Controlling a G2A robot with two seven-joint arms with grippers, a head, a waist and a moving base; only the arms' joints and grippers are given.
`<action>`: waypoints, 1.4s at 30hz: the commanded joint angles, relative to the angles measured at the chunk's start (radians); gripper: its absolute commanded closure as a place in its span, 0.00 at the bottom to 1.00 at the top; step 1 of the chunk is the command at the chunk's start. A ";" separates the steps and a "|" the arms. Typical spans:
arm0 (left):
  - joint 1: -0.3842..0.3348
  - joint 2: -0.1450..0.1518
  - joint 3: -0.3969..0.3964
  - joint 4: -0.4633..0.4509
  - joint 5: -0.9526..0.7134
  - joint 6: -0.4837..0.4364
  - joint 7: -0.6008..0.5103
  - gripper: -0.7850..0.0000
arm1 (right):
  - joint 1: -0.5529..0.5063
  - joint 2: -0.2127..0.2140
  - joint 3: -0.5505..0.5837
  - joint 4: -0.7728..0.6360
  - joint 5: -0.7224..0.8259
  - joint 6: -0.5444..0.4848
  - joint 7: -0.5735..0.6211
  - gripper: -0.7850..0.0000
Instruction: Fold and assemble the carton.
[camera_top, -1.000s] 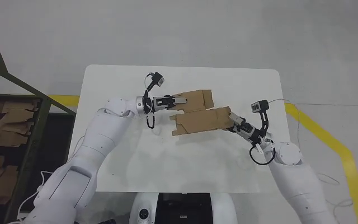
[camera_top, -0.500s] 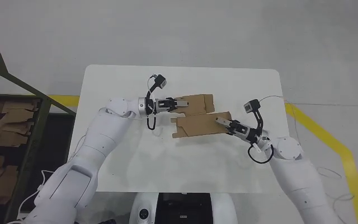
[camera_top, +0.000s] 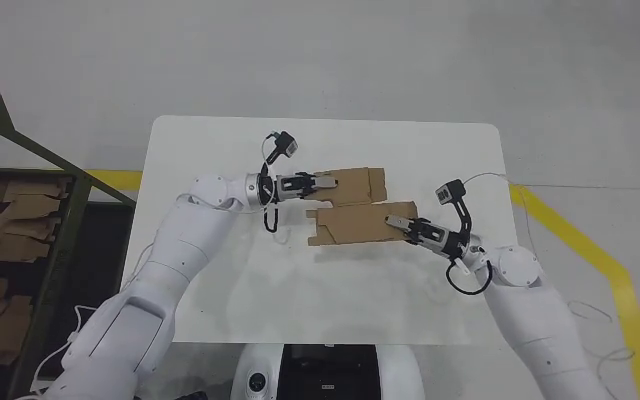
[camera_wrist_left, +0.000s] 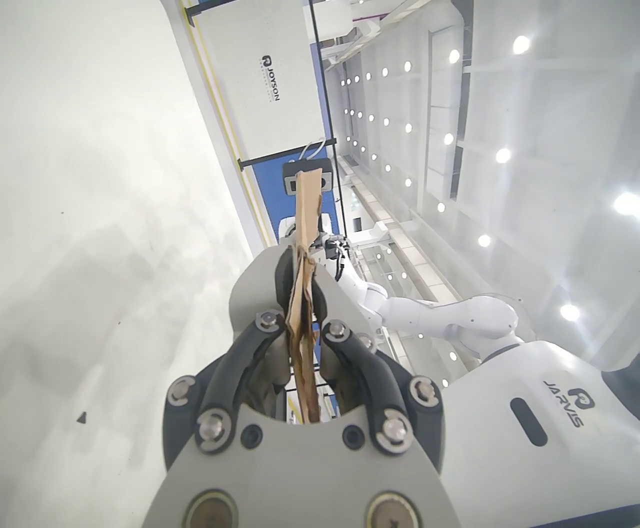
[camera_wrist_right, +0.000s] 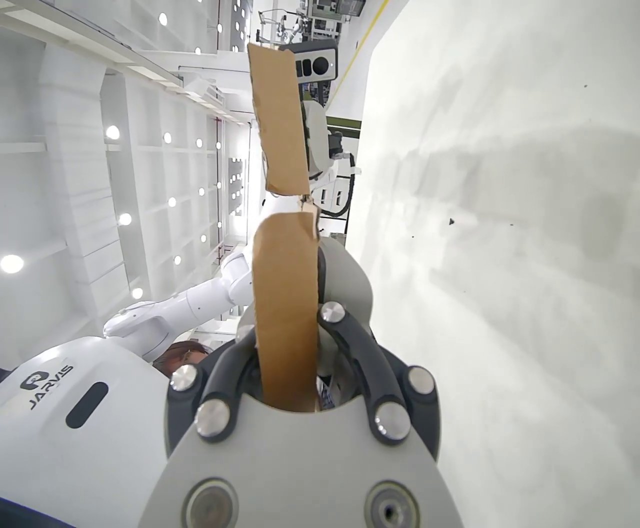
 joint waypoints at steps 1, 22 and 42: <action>0.003 0.002 -0.011 -0.001 -0.027 -0.004 -0.012 0.00 | -0.007 0.001 0.007 -0.002 0.006 -0.008 -0.006 1.00; 0.006 -0.006 -0.014 0.002 -0.066 0.024 -0.042 0.00 | -0.020 -0.003 -0.001 0.065 -0.034 -0.049 -0.100 1.00; 0.012 0.006 -0.041 -0.069 -0.033 0.053 -0.060 0.00 | -0.010 -0.007 -0.006 0.102 -0.064 -0.056 -0.162 1.00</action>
